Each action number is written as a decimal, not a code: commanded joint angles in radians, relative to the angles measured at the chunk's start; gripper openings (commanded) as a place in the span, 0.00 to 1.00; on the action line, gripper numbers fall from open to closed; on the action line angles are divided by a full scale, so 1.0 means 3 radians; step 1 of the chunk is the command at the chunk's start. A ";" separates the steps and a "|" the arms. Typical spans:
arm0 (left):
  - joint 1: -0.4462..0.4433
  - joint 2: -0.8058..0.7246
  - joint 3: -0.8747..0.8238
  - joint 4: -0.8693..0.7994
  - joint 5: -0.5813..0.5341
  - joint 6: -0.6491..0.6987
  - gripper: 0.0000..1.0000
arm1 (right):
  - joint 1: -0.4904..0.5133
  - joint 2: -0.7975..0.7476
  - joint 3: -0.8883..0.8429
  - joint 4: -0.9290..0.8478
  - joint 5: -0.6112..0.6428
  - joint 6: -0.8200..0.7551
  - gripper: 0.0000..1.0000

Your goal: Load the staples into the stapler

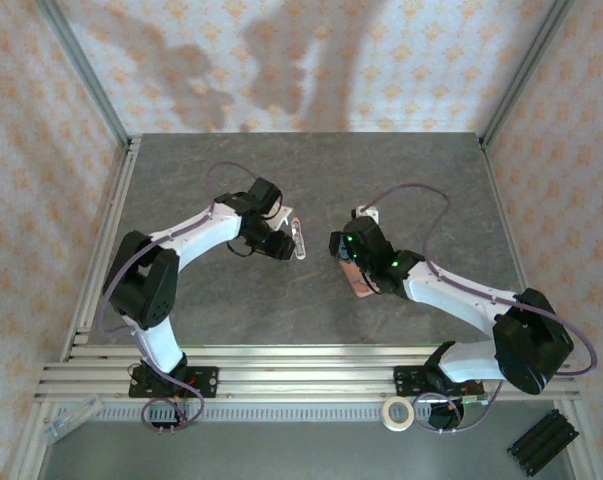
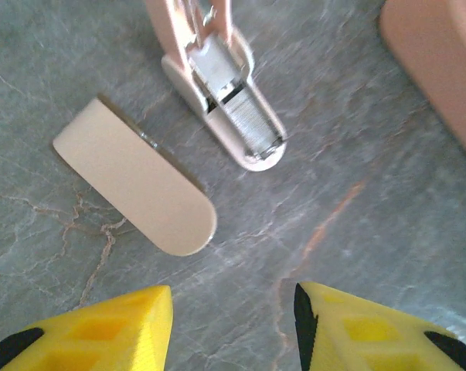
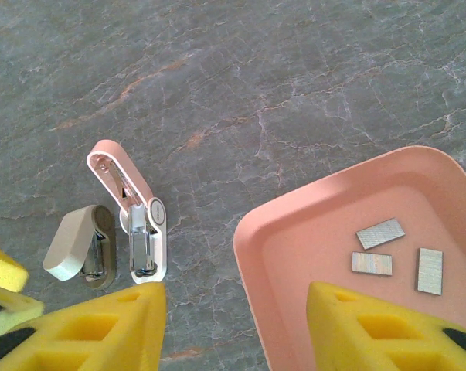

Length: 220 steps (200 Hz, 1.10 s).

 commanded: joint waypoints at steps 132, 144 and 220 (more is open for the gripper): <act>0.0074 0.0366 0.0433 -0.0126 0.0025 -0.0038 0.31 | -0.0004 -0.0063 -0.0049 -0.0076 0.0136 0.0025 0.51; 0.0066 0.0390 0.0405 -0.0108 0.0019 -0.0039 0.31 | -0.0005 -0.0064 -0.0053 -0.0076 0.0145 0.0023 0.51; 0.0042 0.0753 -0.0111 0.0196 -0.0145 -0.0011 0.20 | -0.0005 -0.0071 -0.0054 -0.0110 0.0202 0.0005 0.51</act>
